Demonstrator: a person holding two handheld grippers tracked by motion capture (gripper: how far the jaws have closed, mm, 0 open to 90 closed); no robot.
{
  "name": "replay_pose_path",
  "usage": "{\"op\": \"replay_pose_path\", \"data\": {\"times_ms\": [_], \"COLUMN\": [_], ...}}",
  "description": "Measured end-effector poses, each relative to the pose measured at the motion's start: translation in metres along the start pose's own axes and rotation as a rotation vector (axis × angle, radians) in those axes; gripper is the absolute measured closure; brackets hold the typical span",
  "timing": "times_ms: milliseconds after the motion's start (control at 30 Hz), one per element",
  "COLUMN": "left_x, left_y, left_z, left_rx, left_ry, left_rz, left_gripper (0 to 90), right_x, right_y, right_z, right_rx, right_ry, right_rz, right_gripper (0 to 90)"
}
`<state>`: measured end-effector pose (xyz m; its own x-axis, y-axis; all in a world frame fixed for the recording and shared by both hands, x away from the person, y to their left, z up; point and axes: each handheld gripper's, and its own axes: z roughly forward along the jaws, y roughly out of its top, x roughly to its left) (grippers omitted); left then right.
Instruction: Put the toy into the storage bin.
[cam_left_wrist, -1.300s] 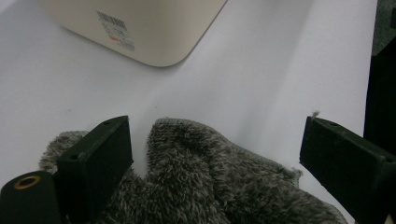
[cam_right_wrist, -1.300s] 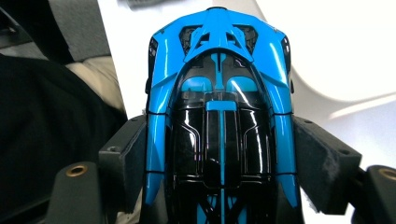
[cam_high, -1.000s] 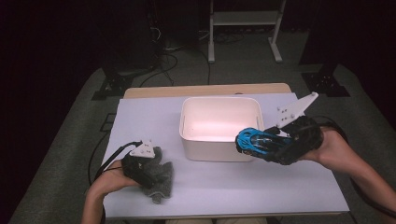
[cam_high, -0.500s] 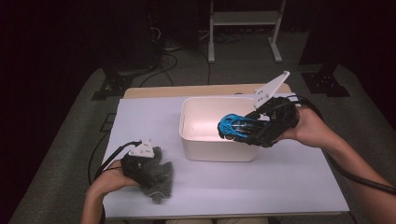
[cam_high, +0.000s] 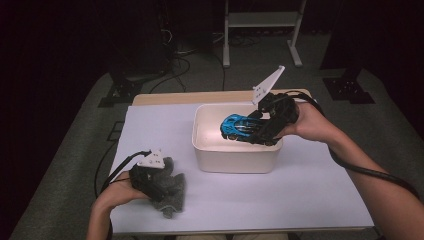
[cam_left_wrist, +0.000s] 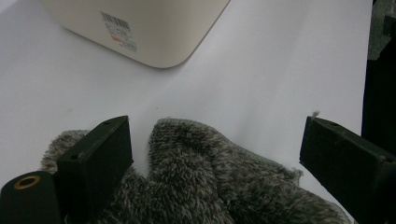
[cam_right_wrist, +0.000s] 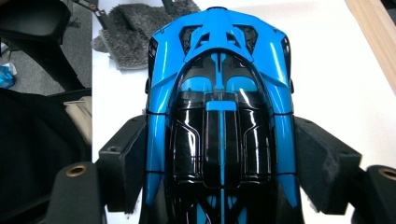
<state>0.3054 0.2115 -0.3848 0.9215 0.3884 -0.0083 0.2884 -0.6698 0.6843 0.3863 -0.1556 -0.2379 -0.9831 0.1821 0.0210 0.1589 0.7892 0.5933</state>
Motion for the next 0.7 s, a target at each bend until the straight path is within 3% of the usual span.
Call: {"op": "replay_pose_path", "data": {"times_ms": [700], "left_x": [0.002], "left_y": [-0.003], "left_z": [0.0], "left_rx": [0.01], "left_ry": [-0.002], "left_rz": [-0.005], "left_gripper": [8.8], "right_x": [-0.049], "right_y": [0.005], "right_z": [0.054], "right_rx": [0.081], "right_ry": [0.042], "right_rz": [0.035], "right_gripper": [25.2]}}
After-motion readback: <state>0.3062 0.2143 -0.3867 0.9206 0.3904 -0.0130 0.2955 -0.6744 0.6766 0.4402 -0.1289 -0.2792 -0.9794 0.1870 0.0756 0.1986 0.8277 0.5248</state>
